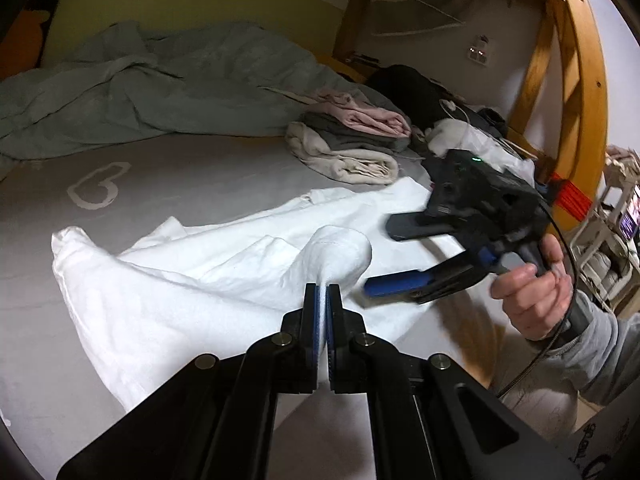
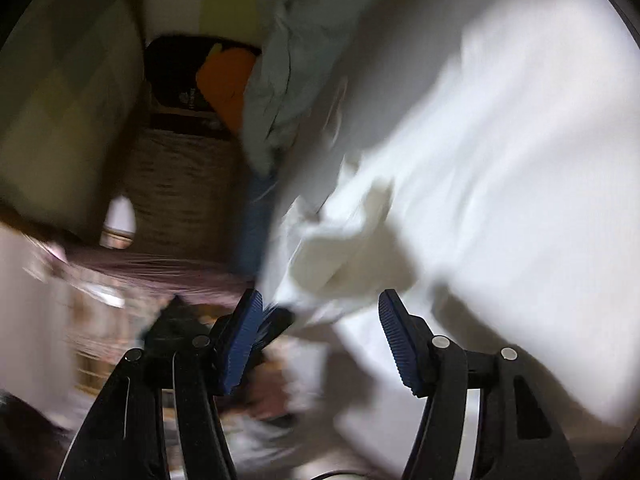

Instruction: Fold small clothes

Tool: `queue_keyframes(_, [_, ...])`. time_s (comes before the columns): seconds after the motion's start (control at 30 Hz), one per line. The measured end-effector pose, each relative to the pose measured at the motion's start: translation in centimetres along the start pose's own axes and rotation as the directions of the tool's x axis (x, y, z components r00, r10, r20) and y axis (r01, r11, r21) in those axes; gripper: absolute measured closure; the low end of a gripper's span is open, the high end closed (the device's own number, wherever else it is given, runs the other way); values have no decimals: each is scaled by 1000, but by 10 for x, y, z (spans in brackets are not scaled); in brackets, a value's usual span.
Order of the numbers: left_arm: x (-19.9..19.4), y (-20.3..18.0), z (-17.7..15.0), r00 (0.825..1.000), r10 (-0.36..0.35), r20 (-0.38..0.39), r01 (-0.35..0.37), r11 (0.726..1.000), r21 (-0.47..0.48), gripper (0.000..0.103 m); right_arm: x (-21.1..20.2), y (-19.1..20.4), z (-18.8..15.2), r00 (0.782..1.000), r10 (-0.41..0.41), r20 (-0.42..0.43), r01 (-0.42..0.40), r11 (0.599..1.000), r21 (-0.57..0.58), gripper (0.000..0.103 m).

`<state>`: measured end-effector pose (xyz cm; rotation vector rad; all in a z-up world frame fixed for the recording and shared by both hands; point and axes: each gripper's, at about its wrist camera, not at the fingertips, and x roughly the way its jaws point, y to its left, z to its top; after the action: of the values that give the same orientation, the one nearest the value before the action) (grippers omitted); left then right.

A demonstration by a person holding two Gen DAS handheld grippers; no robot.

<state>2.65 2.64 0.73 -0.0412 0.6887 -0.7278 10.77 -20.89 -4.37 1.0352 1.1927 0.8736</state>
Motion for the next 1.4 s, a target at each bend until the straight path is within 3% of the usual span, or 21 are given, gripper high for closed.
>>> queue_keyframes(0.13, [4, -7, -6, 1000, 20, -11, -20, 999, 26, 101, 22, -1, 7, 998, -69, 2, 69, 997, 33, 34])
queue_keyframes(0.27, [3, -9, -10, 1000, 6, -15, -6, 1000, 30, 101, 46, 11, 14, 984, -177, -36, 176, 984, -27, 38])
queue_keyframes(0.33, [2, -8, -13, 1000, 11, -21, -10, 999, 30, 100, 50, 19, 15, 965, -263, 9, 263, 961, -80, 90])
queue_keyframes(0.37, [1, -8, -14, 1000, 18, -24, -17, 999, 29, 99, 52, 24, 14, 956, -293, 26, 294, 948, -122, 92])
queue_keyframes(0.43, [-8, -10, -18, 998, 60, -8, -60, 998, 36, 86, 48, 32, 12, 935, -345, 82, 354, 918, -178, 97])
queue_keyframes(0.5, [-21, -16, -24, 986, 164, 34, -166, 984, 68, 37, 40, 50, 1, 891, -400, 215, 448, 851, -275, 97])
queue_keyframes(0.53, [-27, -20, -29, 969, 239, 63, -245, 965, 92, 31, 34, 62, -7, 866, -407, 291, 491, 804, -335, 97])
queue_keyframes(0.57, [-29, -22, -33, 954, 293, 62, -299, 948, 113, 31, 29, 73, -15, 847, -399, 351, 520, 761, -389, 97])
queue_keyframes(0.63, [-18, -17, -43, 923, 384, -27, -378, 917, 129, 31, 17, 91, -34, 813, -364, 455, 567, 673, -474, 98])
queue_keyframes(0.7, [-8, -6, -53, 908, 409, -85, -400, 910, 104, 35, 17, 97, -48, 768, -403, 498, 636, 572, -519, 98])
queue_keyframes(0.77, [5, 7, -58, 885, 439, -156, -434, 899, 66, 40, 19, 91, -53, 750, -437, 497, 661, 534, -528, 98])
queue_keyframes(0.83, [8, 13, -60, 865, 478, -151, -477, 878, 44, 42, 22, 83, -56, 699, -479, 531, 715, 470, -518, 98])
queue_keyframes(0.9, [3, 14, -61, 863, 491, -121, -493, 870, 16, 44, 23, 75, -59, 659, -494, 567, 752, 421, -507, 98])
queue_keyframes(1.0, [-13, 9, -62, 878, 477, -33, -478, 878, -29, 47, 14, 69, -64, 640, -505, 579, 768, 396, -504, 98])
queue_keyframes(1.07, [-22, 10, -61, 908, 420, 10, -418, 905, -73, 48, 7, 64, -70, 635, -501, 588, 772, 375, -514, 98])
queue_keyframes(1.13, [-26, 18, -58, 931, 365, 17, -360, 925, -117, 48, 7, 60, -71, 658, -508, 556, 751, 391, -531, 98])
queue_keyframes(1.17, [-25, 22, -57, 933, 359, 9, -355, 925, -135, 48, 7, 57, -69, 668, -514, 538, 742, 409, -530, 98])
queue_keyframes(1.23, [-18, 29, -56, 918, 396, -30, -396, 906, -149, 48, 6, 49, -64, 675, -521, 523, 737, 444, -509, 98])
queue_keyframes(1.3, [-7, 31, -58, 879, 471, -71, -477, 867, -145, 64, 3, 45, -60, 682, -516, 519, 732, 480, -484, 98])
queue_keyframes(1.33, [-6, 35, -61, 883, 463, -73, -469, 869, -158, 71, 0, 44, -59, 683, -508, 525, 730, 496, -470, 98])
queue_keyframes(1.4, [-13, 31, -65, 895, 442, -49, -444, 880, -171, 86, -2, 47, -61, 670, -497, 551, 741, 487, -462, 98])
